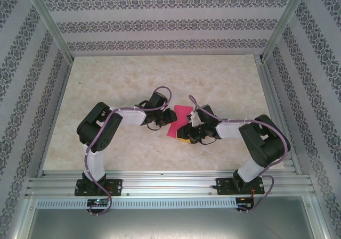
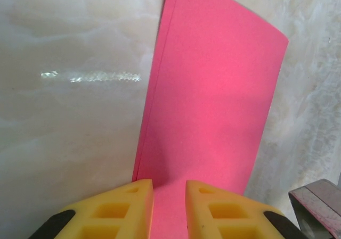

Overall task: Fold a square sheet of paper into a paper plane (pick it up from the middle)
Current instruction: Fold the square sheet of paper in half at the center of the table.

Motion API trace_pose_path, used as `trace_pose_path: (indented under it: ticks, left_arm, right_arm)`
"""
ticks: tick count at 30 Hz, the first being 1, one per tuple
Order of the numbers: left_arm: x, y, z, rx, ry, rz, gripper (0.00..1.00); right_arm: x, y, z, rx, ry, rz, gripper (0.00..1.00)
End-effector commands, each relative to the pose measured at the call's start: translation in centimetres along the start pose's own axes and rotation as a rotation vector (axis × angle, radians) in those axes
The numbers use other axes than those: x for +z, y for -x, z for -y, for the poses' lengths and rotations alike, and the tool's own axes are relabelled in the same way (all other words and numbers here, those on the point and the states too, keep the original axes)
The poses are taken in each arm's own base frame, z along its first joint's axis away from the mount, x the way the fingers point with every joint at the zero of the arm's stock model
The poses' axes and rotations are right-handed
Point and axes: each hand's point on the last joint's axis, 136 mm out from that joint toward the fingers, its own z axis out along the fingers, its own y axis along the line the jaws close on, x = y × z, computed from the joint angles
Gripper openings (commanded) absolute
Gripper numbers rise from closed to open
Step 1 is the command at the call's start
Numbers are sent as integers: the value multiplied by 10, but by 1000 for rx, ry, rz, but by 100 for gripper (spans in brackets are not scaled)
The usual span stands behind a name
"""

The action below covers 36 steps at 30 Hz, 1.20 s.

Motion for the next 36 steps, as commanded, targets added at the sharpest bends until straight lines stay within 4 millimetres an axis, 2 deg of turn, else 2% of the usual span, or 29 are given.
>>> trace_pose_path:
  ticks: [1, 4, 6, 10, 12, 16, 19, 21, 24, 26, 30, 34, 36]
  left_arm:
    - [9, -18, -17, 6, 70, -54, 25]
    - [7, -16, -15, 10, 70, -47, 26]
    - [6, -16, -13, 11, 65, -45, 26]
    - [7, -15, -12, 13, 64, -45, 26]
    - [6, -15, -12, 14, 66, -46, 26]
    - [7, -15, -13, 15, 68, -47, 26]
    - [7, -15, -13, 18, 71, -47, 26]
    - [7, -16, -12, 20, 69, -50, 26]
    - [5, -14, -9, 29, 68, -48, 27]
    - [5, -13, -8, 32, 70, -48, 27]
    - [4, -12, -9, 37, 77, -44, 27]
    - [4, -13, -9, 36, 77, -46, 27]
    - [4, -12, -9, 37, 78, -44, 27]
  right_arm:
    - [-18, 8, -17, -27, -7, 44, 41]
    - [-40, 27, -25, -47, -33, 112, 41]
    - [-46, 38, -23, -57, -62, 143, 42]
    - [-38, 51, -16, -46, -91, 138, 41]
    - [-31, 49, -8, -31, -99, 114, 41]
    - [-19, 36, 23, 19, -169, 64, 40]
    - [-18, 28, 42, 39, -244, 28, 40]
    - [-20, 31, 39, 36, -251, 31, 40]
    - [-31, 42, 20, 2, -229, 71, 40]
    - [-41, 55, 5, -24, -206, 119, 40]
    - [-53, 81, -3, -24, -172, 189, 41]
    - [-40, 91, 4, -5, -155, 145, 40]
    - [-34, 86, 18, 19, -191, 109, 39]
